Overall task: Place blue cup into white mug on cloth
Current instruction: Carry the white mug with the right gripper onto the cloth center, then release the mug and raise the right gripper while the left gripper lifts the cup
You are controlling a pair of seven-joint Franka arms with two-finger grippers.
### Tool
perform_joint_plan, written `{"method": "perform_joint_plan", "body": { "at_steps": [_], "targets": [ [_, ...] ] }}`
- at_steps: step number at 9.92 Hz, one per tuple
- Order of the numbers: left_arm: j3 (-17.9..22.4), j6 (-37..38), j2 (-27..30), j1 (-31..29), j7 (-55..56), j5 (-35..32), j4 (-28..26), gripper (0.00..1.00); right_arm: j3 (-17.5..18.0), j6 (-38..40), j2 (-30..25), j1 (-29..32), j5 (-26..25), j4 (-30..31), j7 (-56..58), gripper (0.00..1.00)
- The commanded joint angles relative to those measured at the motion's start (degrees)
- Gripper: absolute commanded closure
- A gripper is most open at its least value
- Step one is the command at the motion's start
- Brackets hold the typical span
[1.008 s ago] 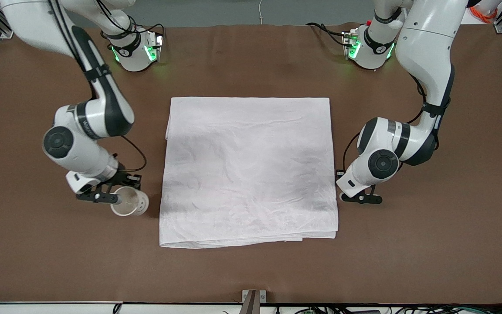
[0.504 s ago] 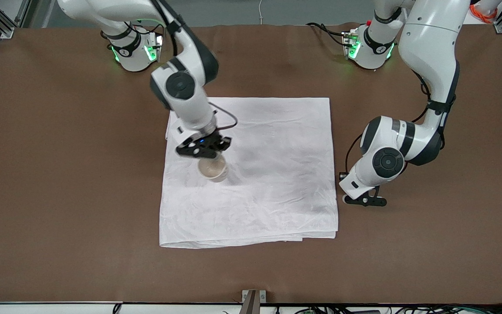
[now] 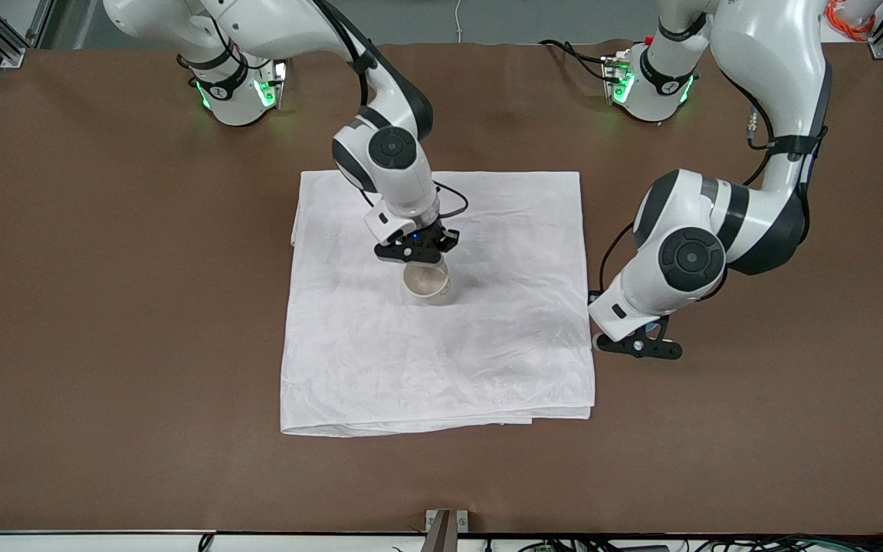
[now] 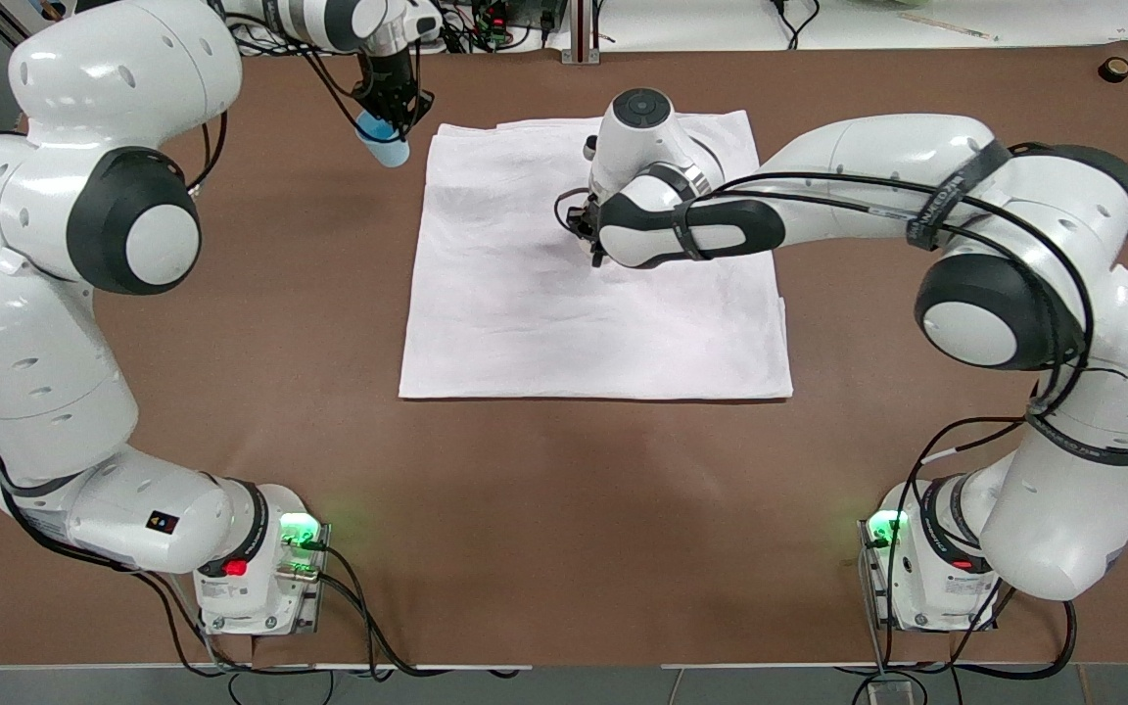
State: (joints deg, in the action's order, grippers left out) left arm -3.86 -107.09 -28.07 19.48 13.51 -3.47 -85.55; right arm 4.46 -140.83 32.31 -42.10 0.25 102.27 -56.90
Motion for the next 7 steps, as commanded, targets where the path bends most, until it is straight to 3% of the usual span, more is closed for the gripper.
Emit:
{"method": "perform_joint_plan", "body": {
  "at_steps": [1, 4, 7],
  "targets": [
    [-1.7, 1.9, -1.5, 0.7, -0.1, 0.4, 4.1, 1.0, -0.5, 0.8, 1.0, -1.0, -1.0, -1.5, -0.8, 0.01],
    [-2.7, 1.6, -4.3, 3.9, 0.4, 0.5, 7.1, 1.0, -0.4, 5.5, -2.0, -1.5, -0.9, -1.0, -0.9, 0.0],
    [-2.9, 1.2, -5.8, 5.2, 0.0, 2.7, 7.4, 1.0, -0.4, 16.7, -12.8, 1.3, -0.4, -0.8, -0.3, 0.0]
  ]
}}
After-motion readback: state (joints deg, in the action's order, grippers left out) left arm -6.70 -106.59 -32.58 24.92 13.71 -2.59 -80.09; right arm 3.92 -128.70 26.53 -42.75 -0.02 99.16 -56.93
